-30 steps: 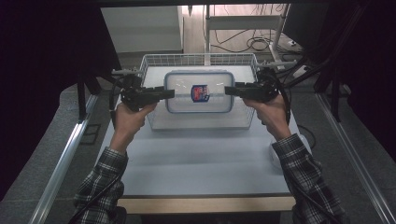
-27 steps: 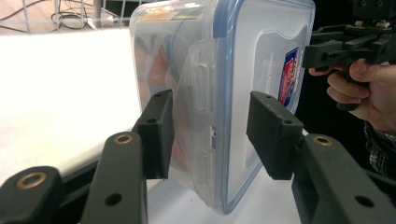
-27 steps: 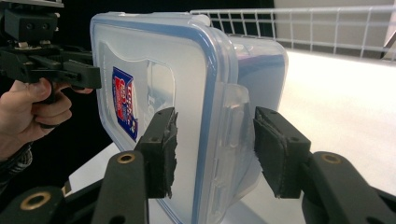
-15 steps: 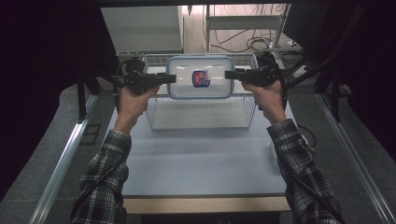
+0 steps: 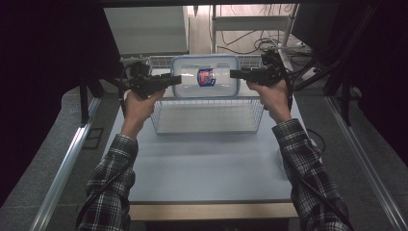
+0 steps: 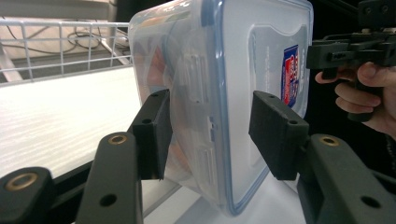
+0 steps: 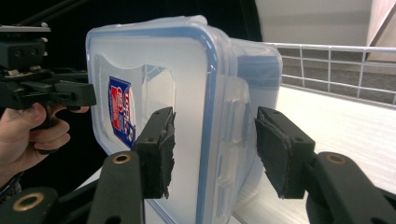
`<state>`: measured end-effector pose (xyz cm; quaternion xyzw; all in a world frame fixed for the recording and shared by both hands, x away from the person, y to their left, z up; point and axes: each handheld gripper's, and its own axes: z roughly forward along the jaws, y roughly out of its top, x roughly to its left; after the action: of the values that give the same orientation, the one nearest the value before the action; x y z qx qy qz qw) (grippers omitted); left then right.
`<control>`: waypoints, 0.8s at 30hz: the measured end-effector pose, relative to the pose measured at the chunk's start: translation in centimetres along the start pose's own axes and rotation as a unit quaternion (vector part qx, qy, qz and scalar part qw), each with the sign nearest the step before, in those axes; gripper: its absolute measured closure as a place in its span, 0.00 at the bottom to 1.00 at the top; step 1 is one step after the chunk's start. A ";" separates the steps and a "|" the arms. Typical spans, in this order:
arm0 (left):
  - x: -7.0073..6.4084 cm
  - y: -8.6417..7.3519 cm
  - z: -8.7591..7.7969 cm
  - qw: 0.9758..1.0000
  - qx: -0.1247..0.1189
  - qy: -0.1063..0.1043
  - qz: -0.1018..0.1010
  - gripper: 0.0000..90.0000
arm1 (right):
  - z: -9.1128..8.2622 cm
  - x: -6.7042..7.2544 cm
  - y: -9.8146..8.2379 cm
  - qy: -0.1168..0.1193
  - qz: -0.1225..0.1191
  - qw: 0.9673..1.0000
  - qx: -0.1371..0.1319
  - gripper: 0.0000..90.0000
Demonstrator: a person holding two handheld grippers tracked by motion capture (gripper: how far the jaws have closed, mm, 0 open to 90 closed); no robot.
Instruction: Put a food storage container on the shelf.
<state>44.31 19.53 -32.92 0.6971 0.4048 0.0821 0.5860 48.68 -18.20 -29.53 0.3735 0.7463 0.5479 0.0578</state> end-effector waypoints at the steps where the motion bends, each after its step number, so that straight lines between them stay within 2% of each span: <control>1: 0.0 0.0 0.0 1.000 0.001 0.004 0.002 0.53 | 0.1 0.0 0.0 -0.004 -0.003 1.000 0.003 0.53; 3: 0.0 0.0 0.1 1.000 0.004 0.011 0.004 0.52 | 0.1 0.0 0.0 -0.006 -0.005 1.000 0.003 0.52; 4: 0.0 -0.1 0.4 1.000 0.014 0.023 0.011 0.55 | 0.2 0.1 0.0 -0.012 -0.007 1.000 0.005 0.52; 5: 0.0 -0.1 0.4 1.000 0.014 0.023 0.011 0.56 | 0.2 0.1 0.0 -0.012 -0.007 1.000 0.005 0.52; 6: -0.2 -0.3 0.9 0.999 0.027 0.042 0.018 0.55 | 0.4 0.0 0.0 -0.018 -0.003 1.000 0.009 0.49; 8: 0.0 -0.5 1.3 0.999 0.023 0.035 0.006 0.50 | 0.6 -0.1 0.0 -0.020 0.004 1.000 0.009 0.48; 9: 0.0 -0.5 1.3 0.999 0.023 0.035 0.006 0.50 | 0.7 -0.3 0.0 -0.019 0.008 1.000 0.008 0.48; 10: 0.2 -0.5 1.4 0.999 0.019 0.030 -0.003 0.51 | 0.7 -0.4 0.0 -0.017 0.013 1.000 0.008 0.48; 16: 0.2 -0.6 1.2 0.999 0.024 0.027 -0.007 0.51 | 1.0 -0.8 0.4 -0.018 0.024 0.999 0.016 0.46; 17: 0.2 -0.6 1.2 0.999 0.024 0.027 -0.007 0.51 | 1.0 -0.8 0.3 -0.024 0.021 0.999 0.016 0.45; 18: 0.3 -0.6 1.2 0.999 0.018 0.020 -0.018 0.50 | 1.1 -0.6 0.3 -0.032 0.017 0.999 0.019 0.46; 20: 0.4 -0.5 1.2 0.999 0.017 0.018 -0.027 0.50 | 1.3 -0.4 0.3 -0.048 0.005 0.998 0.026 0.47; 24: 0.3 -0.3 1.2 0.999 0.022 0.021 -0.027 0.48 | 1.8 -0.2 0.0 -0.050 0.003 0.998 0.036 0.47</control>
<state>45.07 18.80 -33.69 0.6970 0.4373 0.0722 0.5637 49.71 -16.89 -30.29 0.4043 0.7609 0.5014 0.0794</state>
